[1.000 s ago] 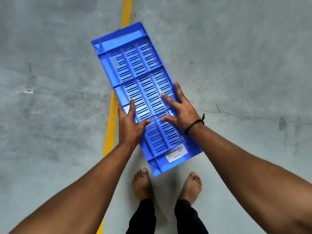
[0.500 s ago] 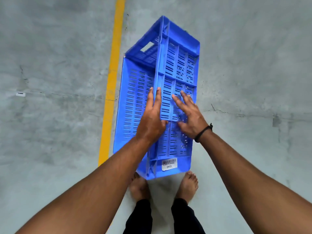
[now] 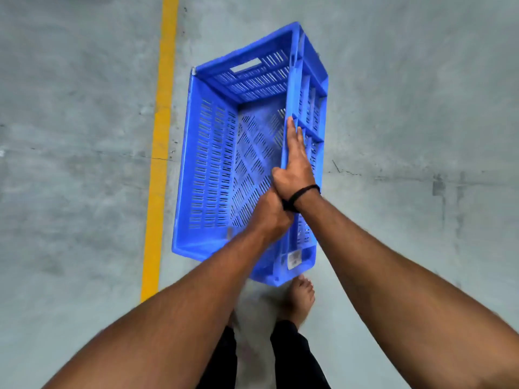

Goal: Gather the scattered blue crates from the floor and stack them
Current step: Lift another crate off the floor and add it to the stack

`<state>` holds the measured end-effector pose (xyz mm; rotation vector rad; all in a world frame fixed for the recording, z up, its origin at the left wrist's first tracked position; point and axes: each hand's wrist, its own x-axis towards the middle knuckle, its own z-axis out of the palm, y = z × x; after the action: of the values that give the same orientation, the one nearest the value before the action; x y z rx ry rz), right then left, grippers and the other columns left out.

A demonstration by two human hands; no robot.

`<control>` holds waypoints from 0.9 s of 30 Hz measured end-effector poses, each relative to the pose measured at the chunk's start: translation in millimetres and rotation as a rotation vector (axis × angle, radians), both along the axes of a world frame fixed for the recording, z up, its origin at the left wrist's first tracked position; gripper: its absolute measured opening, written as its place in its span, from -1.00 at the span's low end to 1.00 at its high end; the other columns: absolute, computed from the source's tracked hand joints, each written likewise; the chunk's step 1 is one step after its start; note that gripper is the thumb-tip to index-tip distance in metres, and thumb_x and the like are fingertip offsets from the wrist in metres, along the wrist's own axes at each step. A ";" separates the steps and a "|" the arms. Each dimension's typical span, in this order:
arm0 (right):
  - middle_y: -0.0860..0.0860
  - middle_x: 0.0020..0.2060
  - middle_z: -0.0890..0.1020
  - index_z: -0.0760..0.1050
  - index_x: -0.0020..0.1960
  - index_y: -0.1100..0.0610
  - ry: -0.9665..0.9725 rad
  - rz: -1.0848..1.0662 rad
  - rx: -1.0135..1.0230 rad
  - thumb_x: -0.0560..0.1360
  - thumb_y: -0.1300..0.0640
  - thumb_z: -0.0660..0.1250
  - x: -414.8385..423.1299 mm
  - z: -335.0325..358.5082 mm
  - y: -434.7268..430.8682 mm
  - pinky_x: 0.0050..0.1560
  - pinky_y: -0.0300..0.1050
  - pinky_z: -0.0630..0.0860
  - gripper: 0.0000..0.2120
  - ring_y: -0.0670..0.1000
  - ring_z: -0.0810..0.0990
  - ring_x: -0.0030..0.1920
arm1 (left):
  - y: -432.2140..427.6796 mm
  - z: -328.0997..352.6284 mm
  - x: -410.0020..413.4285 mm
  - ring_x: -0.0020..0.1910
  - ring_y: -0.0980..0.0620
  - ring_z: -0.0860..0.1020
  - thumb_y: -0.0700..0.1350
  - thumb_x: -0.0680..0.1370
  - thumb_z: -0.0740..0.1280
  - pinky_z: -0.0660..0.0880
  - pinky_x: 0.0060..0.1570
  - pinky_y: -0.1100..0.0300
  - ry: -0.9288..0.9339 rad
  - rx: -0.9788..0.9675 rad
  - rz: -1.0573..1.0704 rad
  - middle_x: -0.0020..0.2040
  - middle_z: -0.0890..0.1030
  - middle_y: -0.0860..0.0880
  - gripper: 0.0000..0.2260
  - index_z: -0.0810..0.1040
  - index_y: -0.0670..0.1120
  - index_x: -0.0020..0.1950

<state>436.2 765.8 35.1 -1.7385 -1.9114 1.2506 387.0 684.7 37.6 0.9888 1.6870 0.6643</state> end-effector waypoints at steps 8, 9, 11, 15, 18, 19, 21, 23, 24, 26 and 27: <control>0.06 0.54 0.04 -0.03 0.54 0.18 -0.057 0.102 0.090 0.29 0.51 0.12 92.8 -58.2 42.3 0.27 -0.63 -0.11 -0.14 0.05 -0.06 0.54 | 21.9 -64.6 1.8 0.54 -0.12 -0.21 0.29 0.44 0.29 -0.19 0.49 0.10 0.333 -0.015 -0.533 0.56 -0.17 -0.20 0.01 -0.21 -0.27 0.52; 0.08 0.53 0.05 -0.02 0.53 0.21 -0.079 0.099 0.110 0.29 0.52 0.12 103.0 -69.9 47.5 0.27 -0.64 -0.13 -0.16 0.07 -0.04 0.54 | 19.1 -74.8 -10.5 0.54 -0.13 -0.20 0.30 0.46 0.26 -0.18 0.49 0.09 0.404 -0.009 -0.550 0.56 -0.16 -0.19 -0.02 -0.21 -0.26 0.52; 0.13 0.52 0.08 0.00 0.52 0.27 -0.113 0.106 0.140 0.30 0.52 0.12 122.5 -92.2 57.3 0.31 -0.60 -0.16 -0.19 0.10 0.01 0.53 | 13.7 -97.8 -36.7 0.54 -0.11 -0.18 0.32 0.49 0.18 -0.15 0.51 0.06 0.530 -0.029 -0.592 0.57 -0.13 -0.16 -0.08 -0.18 -0.24 0.53; 0.16 0.51 0.10 0.02 0.51 0.30 -0.165 0.128 0.154 0.32 0.49 0.11 151.3 -129.8 70.2 0.36 -0.54 -0.15 -0.23 0.13 0.05 0.53 | 3.8 -128.9 -69.7 0.55 -0.06 -0.05 0.31 0.54 0.00 -0.10 0.50 0.04 0.807 0.037 -0.724 0.57 0.05 -0.13 -0.22 -0.05 -0.22 0.54; 0.15 0.52 0.09 -0.01 0.52 0.26 -0.219 0.127 0.145 0.31 0.46 0.08 164.5 -146.2 70.3 0.37 -0.50 -0.15 -0.21 0.13 0.03 0.53 | 2.9 -140.0 -66.8 0.53 -0.06 0.12 0.29 0.54 -0.06 -0.11 0.48 -0.02 0.983 0.171 -0.788 0.52 0.23 -0.13 -0.26 0.11 -0.23 0.52; 0.15 0.52 0.08 -0.02 0.53 0.25 -0.229 0.125 0.147 0.31 0.46 0.07 166.6 -148.9 70.5 0.35 -0.54 -0.16 -0.20 0.12 0.02 0.53 | 4.1 -141.7 -65.5 0.52 -0.07 0.14 0.27 0.54 -0.04 -0.11 0.48 -0.03 1.007 0.187 -0.767 0.50 0.26 -0.14 -0.28 0.14 -0.24 0.51; 0.15 0.53 0.05 -0.05 0.54 0.22 -0.242 0.131 0.135 0.30 0.47 0.06 165.2 -147.1 72.4 0.29 -0.62 -0.19 -0.18 0.11 -0.01 0.53 | 5.7 -143.1 -64.8 0.52 -0.08 0.14 0.21 0.55 0.07 -0.12 0.48 -0.04 1.027 0.200 -0.722 0.50 0.26 -0.14 -0.31 0.14 -0.25 0.51; 0.18 0.53 -0.02 -0.08 0.55 0.18 -0.245 0.126 0.089 0.37 0.46 0.08 162.4 -140.6 73.8 0.25 -0.65 -0.17 -0.21 0.11 -0.03 0.54 | 9.3 -140.6 -66.3 0.53 -0.08 0.11 0.15 0.55 0.16 -0.10 0.48 -0.06 1.025 0.230 -0.686 0.52 0.24 -0.13 -0.33 0.11 -0.23 0.52; 0.18 0.53 -0.05 -0.09 0.55 0.15 -0.262 0.121 0.080 0.44 0.41 0.13 162.0 -136.7 72.4 0.30 -0.58 -0.12 -0.25 0.11 -0.02 0.53 | 12.8 -137.6 -68.9 0.54 -0.09 0.08 0.11 0.55 0.18 -0.10 0.48 -0.08 1.025 0.237 -0.667 0.53 0.21 -0.12 -0.34 0.09 -0.21 0.53; 0.17 0.54 -0.06 -0.07 0.55 0.12 -0.346 0.126 0.142 0.54 0.15 0.21 162.8 -129.8 61.0 0.45 -0.21 0.10 -0.31 0.14 0.07 0.52 | 25.3 -129.0 -79.4 0.54 -0.14 0.03 0.04 0.56 0.19 -0.08 0.48 -0.10 1.020 0.233 -0.620 0.55 0.13 -0.11 -0.36 0.05 -0.18 0.54; 0.16 0.54 -0.05 -0.06 0.55 0.10 -0.406 0.136 0.175 0.54 0.00 0.20 163.2 -127.2 50.0 0.44 -0.01 0.18 -0.30 0.16 0.09 0.51 | 33.3 -125.7 -87.3 0.54 -0.17 0.00 0.02 0.56 0.20 -0.07 0.47 -0.11 1.018 0.221 -0.600 0.56 0.09 -0.12 -0.36 0.02 -0.17 0.54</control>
<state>599.4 815.8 -92.1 -1.9047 -2.3160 0.7799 299.6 718.0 -88.1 2.1088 1.9823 -0.1190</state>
